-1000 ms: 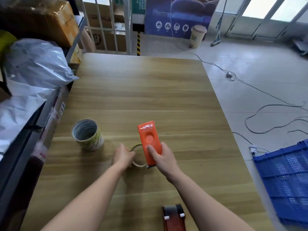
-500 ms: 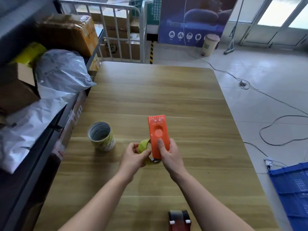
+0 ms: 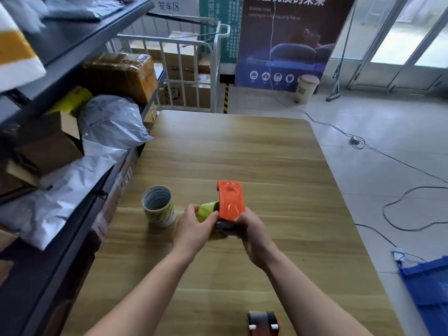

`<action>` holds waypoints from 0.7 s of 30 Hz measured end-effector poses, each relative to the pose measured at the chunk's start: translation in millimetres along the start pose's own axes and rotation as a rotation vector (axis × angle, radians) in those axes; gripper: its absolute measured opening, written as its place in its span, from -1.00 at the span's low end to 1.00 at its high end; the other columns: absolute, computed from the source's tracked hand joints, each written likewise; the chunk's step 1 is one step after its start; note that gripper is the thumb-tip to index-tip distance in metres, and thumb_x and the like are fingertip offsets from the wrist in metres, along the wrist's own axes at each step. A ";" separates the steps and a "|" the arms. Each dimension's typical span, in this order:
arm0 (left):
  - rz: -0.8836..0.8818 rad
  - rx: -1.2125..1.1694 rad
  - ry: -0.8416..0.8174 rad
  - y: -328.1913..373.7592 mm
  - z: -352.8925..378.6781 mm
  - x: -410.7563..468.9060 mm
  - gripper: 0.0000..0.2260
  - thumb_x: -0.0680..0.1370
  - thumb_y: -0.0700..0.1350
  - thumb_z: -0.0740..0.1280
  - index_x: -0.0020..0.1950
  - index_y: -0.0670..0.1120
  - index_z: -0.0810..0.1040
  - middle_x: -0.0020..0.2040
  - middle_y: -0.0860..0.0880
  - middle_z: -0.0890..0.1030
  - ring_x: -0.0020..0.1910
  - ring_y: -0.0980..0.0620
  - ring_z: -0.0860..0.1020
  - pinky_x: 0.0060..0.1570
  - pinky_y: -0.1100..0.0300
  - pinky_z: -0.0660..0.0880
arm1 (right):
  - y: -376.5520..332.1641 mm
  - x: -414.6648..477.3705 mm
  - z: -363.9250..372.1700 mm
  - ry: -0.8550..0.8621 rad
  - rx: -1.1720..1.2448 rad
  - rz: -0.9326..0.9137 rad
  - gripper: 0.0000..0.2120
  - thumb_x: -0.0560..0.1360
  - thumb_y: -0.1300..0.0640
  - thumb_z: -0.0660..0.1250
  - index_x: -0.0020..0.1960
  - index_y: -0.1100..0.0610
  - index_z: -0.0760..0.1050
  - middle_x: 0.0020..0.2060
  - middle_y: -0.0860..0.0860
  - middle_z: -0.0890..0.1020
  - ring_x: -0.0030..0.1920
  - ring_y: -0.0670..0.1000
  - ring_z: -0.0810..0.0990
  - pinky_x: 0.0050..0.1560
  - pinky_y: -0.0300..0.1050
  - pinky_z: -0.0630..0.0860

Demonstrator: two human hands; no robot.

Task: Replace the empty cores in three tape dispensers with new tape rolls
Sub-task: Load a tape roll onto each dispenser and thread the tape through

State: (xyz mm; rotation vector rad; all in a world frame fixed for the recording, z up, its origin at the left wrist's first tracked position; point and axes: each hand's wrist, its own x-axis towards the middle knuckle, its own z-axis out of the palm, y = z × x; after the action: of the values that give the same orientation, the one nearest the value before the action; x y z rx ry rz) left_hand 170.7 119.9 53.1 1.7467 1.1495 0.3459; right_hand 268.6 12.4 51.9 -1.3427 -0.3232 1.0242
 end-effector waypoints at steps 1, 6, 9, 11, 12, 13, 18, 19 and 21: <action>-0.002 0.014 -0.004 2.6 -3.0 -0.4 -0.59 0.42 0.14 0.41 0.13 -0.06 0.48 -0.03 -0.03 0.61 -0.05 -0.01 0.58 0.01 -0.04 0.56 | -1.1 -2.0 0.4 -0.030 0.012 0.001 -0.52 0.30 0.12 0.26 0.18 0.27 0.52 -0.14 0.17 0.67 -0.19 0.06 0.63 -0.17 -0.15 0.55; -0.003 0.020 -0.007 9.9 -14.6 -6.0 -0.60 0.43 0.14 0.40 0.14 -0.07 0.47 -0.03 -0.04 0.60 -0.05 -0.01 0.57 -0.03 -0.08 0.58 | -1.3 -9.1 3.4 -0.068 -0.030 -0.072 -0.41 0.36 -0.22 0.40 0.20 0.19 0.52 -0.06 0.13 0.68 -0.09 0.07 0.64 -0.02 -0.01 0.55; 0.022 0.020 -0.004 14.4 -16.7 -12.1 -0.59 0.43 0.14 0.41 0.14 -0.07 0.47 -0.02 -0.03 0.59 -0.05 -0.01 0.57 -0.02 -0.08 0.58 | -7.9 -13.8 13.0 0.005 -0.060 -0.118 -0.15 0.16 -0.48 0.39 0.14 0.17 0.55 -0.12 0.06 0.68 -0.17 0.00 0.63 -0.15 -0.11 0.57; 0.040 0.018 0.010 18.1 -18.3 -16.0 -0.57 0.41 0.14 0.42 0.15 -0.07 0.47 0.00 -0.04 0.60 -0.03 -0.02 0.57 0.00 -0.07 0.57 | -11.1 -15.3 17.9 0.056 -0.057 -0.160 -0.02 0.08 -0.57 0.34 0.15 0.21 0.55 -0.12 0.08 0.68 -0.18 0.01 0.62 -0.17 -0.08 0.55; 0.048 0.020 0.021 20.0 -19.5 -17.3 -0.56 0.41 0.15 0.42 0.15 -0.08 0.47 0.01 -0.04 0.60 -0.02 -0.03 0.57 0.02 -0.06 0.56 | -12.3 -16.2 19.9 0.079 -0.049 -0.180 0.00 0.06 -0.59 0.33 0.14 0.21 0.56 -0.11 0.10 0.68 -0.17 0.03 0.62 -0.17 -0.06 0.56; 0.054 0.024 0.037 21.6 -21.1 -18.6 -0.56 0.41 0.15 0.42 0.15 -0.08 0.47 0.02 -0.05 0.60 -0.01 -0.03 0.57 0.03 -0.06 0.55 | -13.3 -17.2 21.7 0.102 -0.036 -0.198 -0.01 0.05 -0.60 0.32 0.12 0.19 0.57 -0.10 0.11 0.68 -0.17 0.04 0.63 -0.16 -0.05 0.56; 0.128 0.078 0.139 27.3 -29.1 -29.8 -0.61 0.44 0.10 0.42 0.12 -0.09 0.42 0.00 -0.03 0.55 -0.01 -0.03 0.54 -0.02 0.06 0.51 | -14.0 -19.6 28.5 0.166 -0.046 -0.240 -0.12 0.06 -0.61 0.29 0.07 0.06 0.56 -0.14 0.04 0.70 -0.18 0.01 0.67 -0.10 -0.08 0.59; 0.146 0.085 0.153 28.7 -28.7 -32.4 -0.60 0.43 0.09 0.43 0.12 -0.08 0.41 0.00 -0.02 0.54 -0.01 -0.02 0.53 -0.04 0.09 0.48 | -13.2 -19.4 30.4 0.168 -0.058 -0.240 -0.12 0.07 -0.61 0.29 0.08 0.05 0.55 -0.13 0.03 0.70 -0.16 0.02 0.67 -0.07 -0.08 0.60; 0.167 0.086 0.164 30.8 -26.3 -35.1 -0.55 0.42 0.11 0.44 0.14 -0.08 0.37 0.02 -0.02 0.52 0.00 -0.03 0.53 -0.04 0.09 0.47 | -12.3 -21.5 35.5 0.151 -0.072 -0.232 -0.13 0.10 -0.60 0.28 0.11 0.05 0.54 -0.10 0.02 0.71 -0.13 0.04 0.68 0.00 -0.01 0.60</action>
State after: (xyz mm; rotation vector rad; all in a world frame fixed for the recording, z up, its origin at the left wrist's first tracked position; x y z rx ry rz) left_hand 151.8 103.8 100.7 1.9244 1.1506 0.5571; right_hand 236.4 20.4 79.7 -1.4028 -0.3950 0.7199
